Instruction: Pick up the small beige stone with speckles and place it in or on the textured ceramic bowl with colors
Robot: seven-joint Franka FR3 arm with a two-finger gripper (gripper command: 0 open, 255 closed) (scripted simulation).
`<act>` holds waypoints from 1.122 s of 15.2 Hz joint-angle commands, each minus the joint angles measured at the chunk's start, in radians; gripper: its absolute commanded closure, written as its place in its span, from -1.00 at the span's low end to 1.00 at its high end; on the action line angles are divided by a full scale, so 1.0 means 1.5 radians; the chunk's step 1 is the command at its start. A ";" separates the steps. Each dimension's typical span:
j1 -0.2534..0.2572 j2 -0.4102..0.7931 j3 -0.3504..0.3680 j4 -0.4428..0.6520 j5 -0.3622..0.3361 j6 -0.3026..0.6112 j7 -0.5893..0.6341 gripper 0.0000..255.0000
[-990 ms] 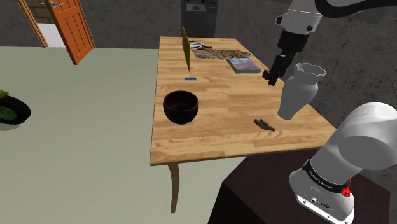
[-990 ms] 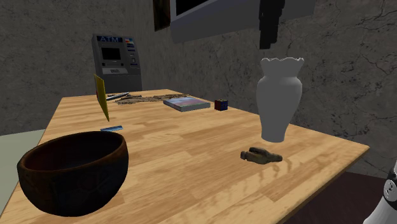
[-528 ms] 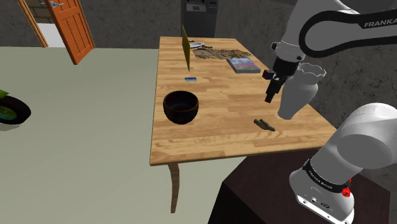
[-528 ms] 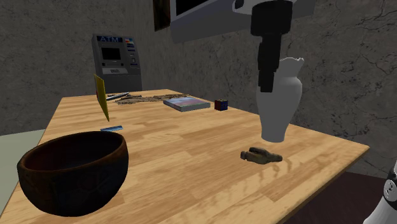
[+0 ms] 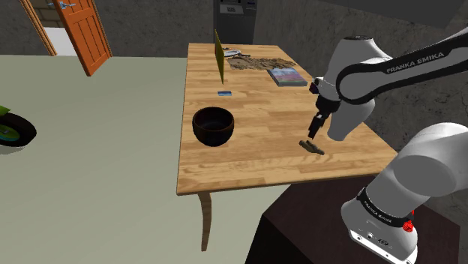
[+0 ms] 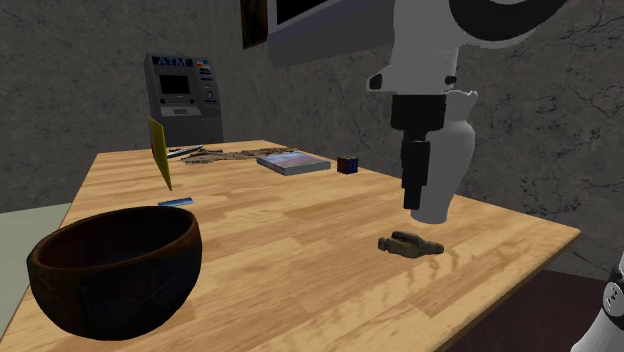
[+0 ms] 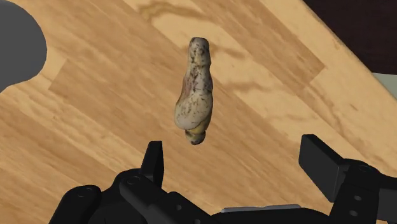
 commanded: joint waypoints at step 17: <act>-0.044 0.239 -0.028 -0.039 -0.060 0.288 -0.006 -1.00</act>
